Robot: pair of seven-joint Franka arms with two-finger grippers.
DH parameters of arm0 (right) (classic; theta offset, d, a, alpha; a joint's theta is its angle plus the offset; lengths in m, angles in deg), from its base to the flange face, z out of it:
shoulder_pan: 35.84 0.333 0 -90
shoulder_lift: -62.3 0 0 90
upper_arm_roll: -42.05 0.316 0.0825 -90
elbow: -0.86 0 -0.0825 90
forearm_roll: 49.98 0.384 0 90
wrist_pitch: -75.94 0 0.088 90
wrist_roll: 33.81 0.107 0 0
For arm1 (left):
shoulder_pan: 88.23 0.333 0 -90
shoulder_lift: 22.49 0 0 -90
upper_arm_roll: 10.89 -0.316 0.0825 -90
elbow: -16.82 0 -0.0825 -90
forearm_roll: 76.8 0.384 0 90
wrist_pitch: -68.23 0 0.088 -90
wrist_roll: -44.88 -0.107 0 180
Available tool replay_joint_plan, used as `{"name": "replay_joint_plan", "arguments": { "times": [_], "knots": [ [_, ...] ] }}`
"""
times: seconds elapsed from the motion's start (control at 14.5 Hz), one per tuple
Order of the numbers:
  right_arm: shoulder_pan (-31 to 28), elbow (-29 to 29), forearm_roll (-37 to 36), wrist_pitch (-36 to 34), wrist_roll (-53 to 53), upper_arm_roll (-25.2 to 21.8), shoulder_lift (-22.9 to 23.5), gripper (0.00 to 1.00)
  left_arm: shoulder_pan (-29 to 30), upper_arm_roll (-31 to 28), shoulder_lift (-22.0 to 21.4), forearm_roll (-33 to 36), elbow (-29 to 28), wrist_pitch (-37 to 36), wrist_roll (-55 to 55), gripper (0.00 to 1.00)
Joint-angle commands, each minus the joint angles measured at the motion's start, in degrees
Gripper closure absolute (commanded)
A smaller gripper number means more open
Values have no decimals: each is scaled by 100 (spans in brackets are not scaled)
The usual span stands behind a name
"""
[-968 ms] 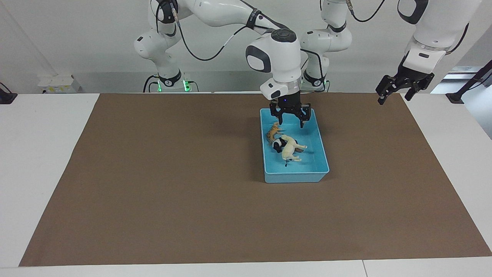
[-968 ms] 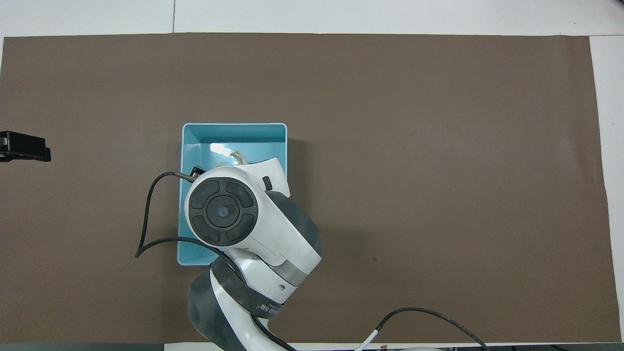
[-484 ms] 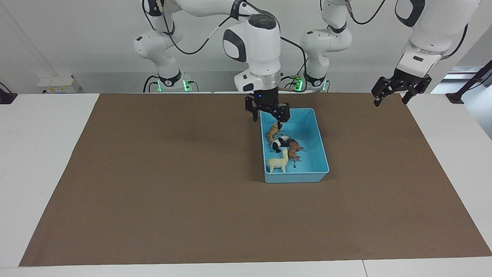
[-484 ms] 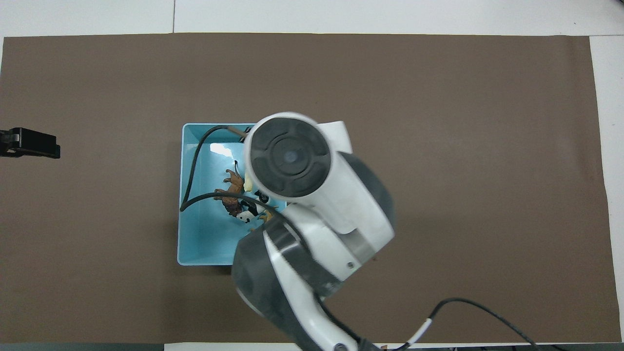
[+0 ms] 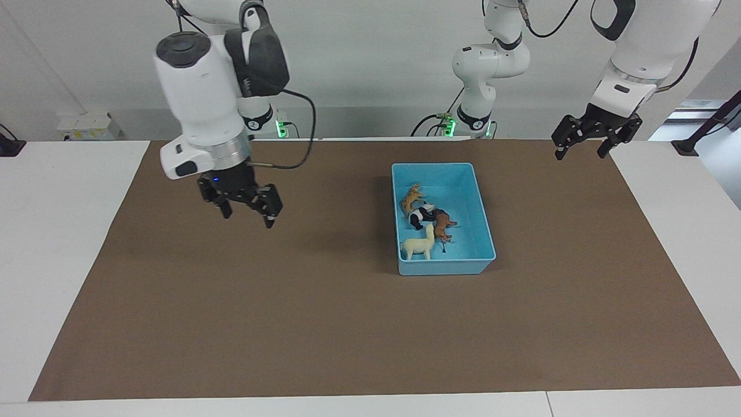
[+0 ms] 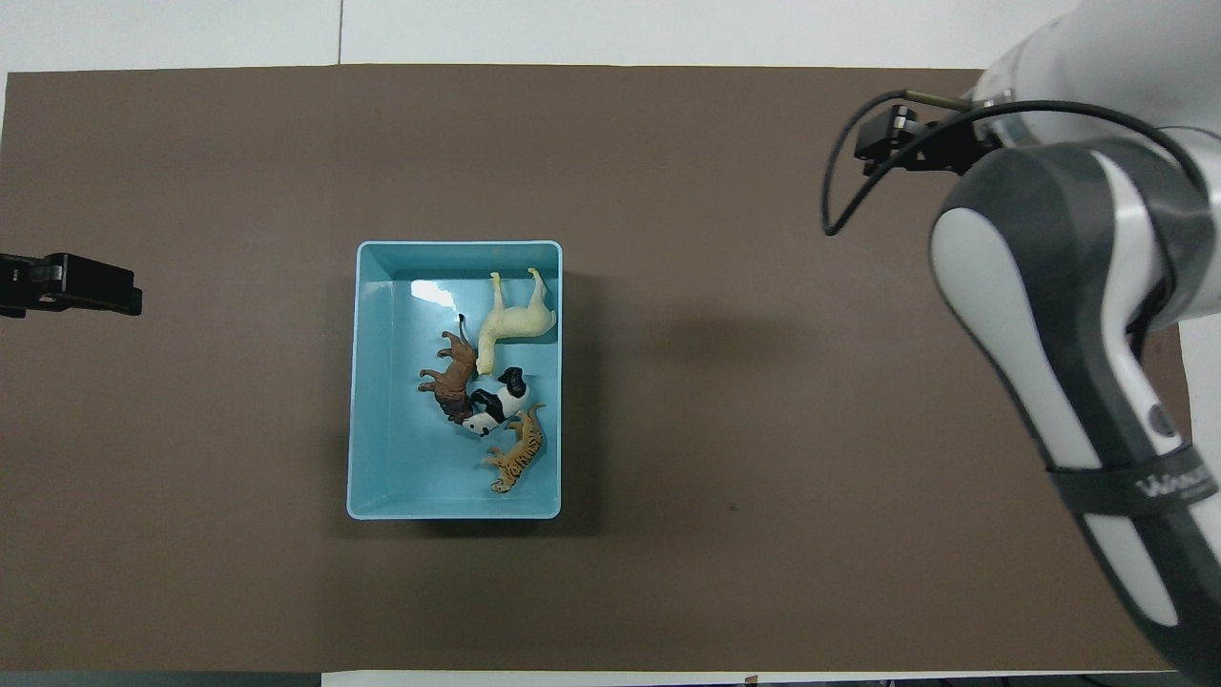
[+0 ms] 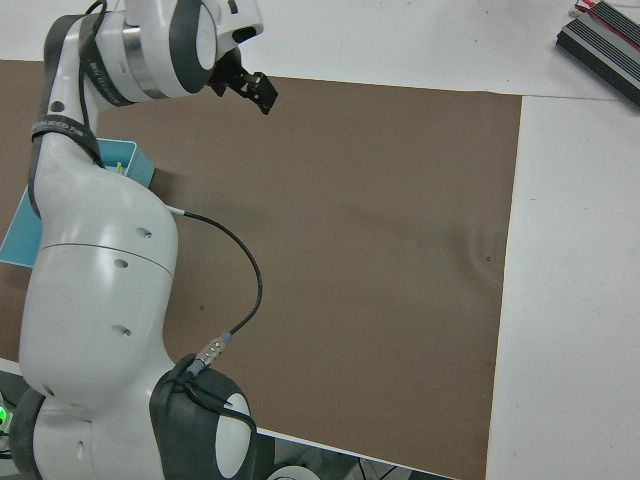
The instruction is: Put all toys into storage box
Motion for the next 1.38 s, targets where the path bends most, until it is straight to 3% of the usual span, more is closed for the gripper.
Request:
{"name": "replay_joint_plan", "arguments": {
  "times": [0.0,0.41,0.83,0.97,1.31],
  "knots": [
    [-472,187,-14,-61,-1028,86,-92,0,5,97,-25,-148,10,-254,-98,0],
    [-1272,319,3,-1175,-2338,94,-714,0,-47,167,-113,-148,-157,-360,-221,0],
    [-1710,1759,-32,-1388,-2427,251,-2270,0,-91,167,-113,-148,-165,-360,-221,0],
    [-2229,1778,-32,-1397,-2734,769,-2298,0,-91,167,-113,-148,-165,-360,-212,0],
    [-2345,953,-260,-1555,-2744,780,-1885,0,-83,150,-122,-156,-165,-342,-195,0]
  ]
}}
